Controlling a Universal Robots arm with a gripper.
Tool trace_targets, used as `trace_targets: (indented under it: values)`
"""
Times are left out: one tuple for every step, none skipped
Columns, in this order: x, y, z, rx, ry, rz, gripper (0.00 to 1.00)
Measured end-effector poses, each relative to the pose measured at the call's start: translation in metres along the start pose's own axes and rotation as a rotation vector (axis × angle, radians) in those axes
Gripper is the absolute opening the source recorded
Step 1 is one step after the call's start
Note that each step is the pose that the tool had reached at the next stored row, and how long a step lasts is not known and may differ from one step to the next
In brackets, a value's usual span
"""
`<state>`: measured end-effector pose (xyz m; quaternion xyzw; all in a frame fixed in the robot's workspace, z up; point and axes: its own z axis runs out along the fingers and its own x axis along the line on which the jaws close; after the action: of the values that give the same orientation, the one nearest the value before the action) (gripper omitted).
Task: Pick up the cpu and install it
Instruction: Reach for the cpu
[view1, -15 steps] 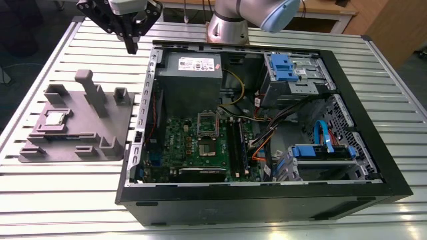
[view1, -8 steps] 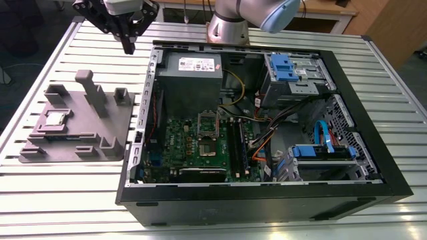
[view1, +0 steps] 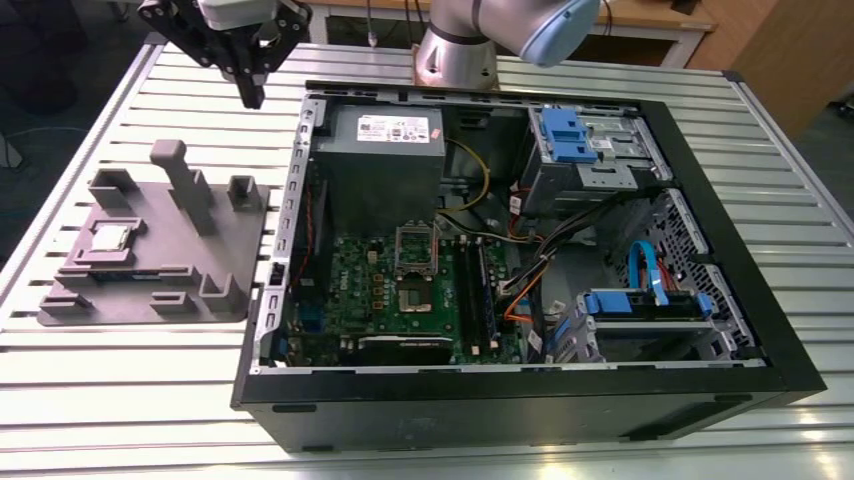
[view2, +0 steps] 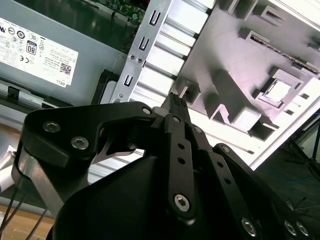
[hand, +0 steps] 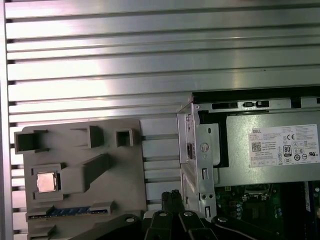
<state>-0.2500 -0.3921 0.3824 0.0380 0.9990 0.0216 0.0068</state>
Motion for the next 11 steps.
trace_targets:
  values:
    - [0.0008,-0.0001,0.0000,0.0000,-0.0001,0.000,0.11]
    - [0.0016,-0.0001,0.0001,0.0000,-0.0001,0.000,0.11]
    - [0.0024,-0.0002,0.0000,0.0000,0.0000,0.000,0.11]
    - [0.0029,-0.0002,0.0001,0.0000,0.0000,0.000,0.11]
    - [0.0031,-0.0002,0.0001,0.0000,-0.0001,0.000,0.11]
    - [0.0031,-0.0002,0.0001,0.0000,0.0000,0.000,0.11]
    - [0.0031,-0.0002,0.0001,0.0000,0.0000,0.000,0.11]
    - [0.0032,-0.0002,0.0000,0.0001,0.0001,0.000,0.11]
    - [0.0033,-0.0002,0.0000,0.0000,0.0000,0.000,0.11]
    - [0.0033,-0.0002,0.0000,-0.0006,0.0002,0.000,0.11]
    - [0.0034,-0.0003,0.0000,-0.0027,0.0004,0.000,0.11]
